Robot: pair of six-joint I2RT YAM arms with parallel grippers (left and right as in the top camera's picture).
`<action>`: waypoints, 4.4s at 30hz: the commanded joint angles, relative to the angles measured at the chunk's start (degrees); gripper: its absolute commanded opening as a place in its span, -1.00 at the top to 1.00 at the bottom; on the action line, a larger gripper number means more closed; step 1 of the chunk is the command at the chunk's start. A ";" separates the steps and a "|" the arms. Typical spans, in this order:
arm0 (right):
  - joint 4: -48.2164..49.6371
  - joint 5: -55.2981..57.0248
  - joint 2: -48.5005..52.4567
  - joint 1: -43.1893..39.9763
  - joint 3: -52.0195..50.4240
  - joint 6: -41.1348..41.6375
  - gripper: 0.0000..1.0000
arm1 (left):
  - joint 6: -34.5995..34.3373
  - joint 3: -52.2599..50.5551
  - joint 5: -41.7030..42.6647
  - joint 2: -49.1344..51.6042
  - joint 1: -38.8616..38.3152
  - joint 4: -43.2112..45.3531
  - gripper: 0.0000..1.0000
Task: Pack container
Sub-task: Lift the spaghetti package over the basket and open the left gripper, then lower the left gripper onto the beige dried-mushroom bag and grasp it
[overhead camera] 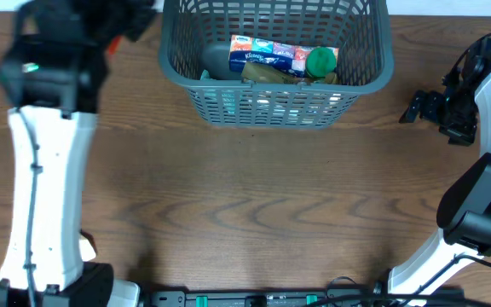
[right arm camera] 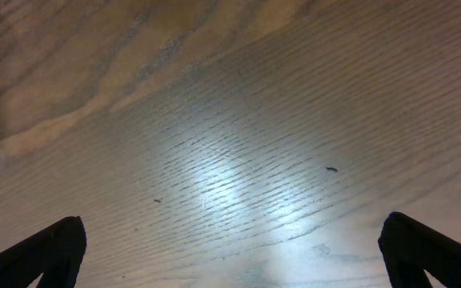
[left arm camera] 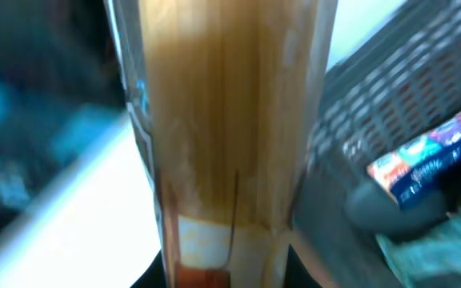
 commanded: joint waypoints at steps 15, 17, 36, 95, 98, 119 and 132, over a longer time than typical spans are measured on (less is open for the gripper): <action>-0.52 -0.26 -0.31 0.26 -0.26 -0.96 -0.98 | 19.61 1.73 9.05 21.07 -15.74 10.64 0.89; -0.81 -0.28 -0.31 0.26 -0.26 -0.96 -0.98 | 18.58 1.66 9.07 22.84 -15.82 8.22 0.89; -1.53 -0.44 -0.31 0.26 -0.26 -0.96 -0.98 | 14.93 1.68 1.01 21.75 -14.97 4.98 -0.97; -0.37 -0.44 -0.31 2.84 -0.26 -0.76 -0.99 | -47.54 -49.00 -17.68 -14.47 46.36 -29.70 -0.97; -0.22 -0.44 -0.31 2.95 -0.26 -0.76 -0.98 | -43.60 -49.03 -16.98 -9.92 46.36 -27.85 -0.97; 0.39 -0.39 -0.31 2.86 -0.26 -0.83 -0.98 | -33.38 -49.09 -11.15 7.78 48.04 -25.90 -0.97; 0.74 0.00 -0.31 2.84 -0.26 -1.88 -0.99 | -25.55 -49.27 -10.95 8.63 51.49 -18.27 -0.98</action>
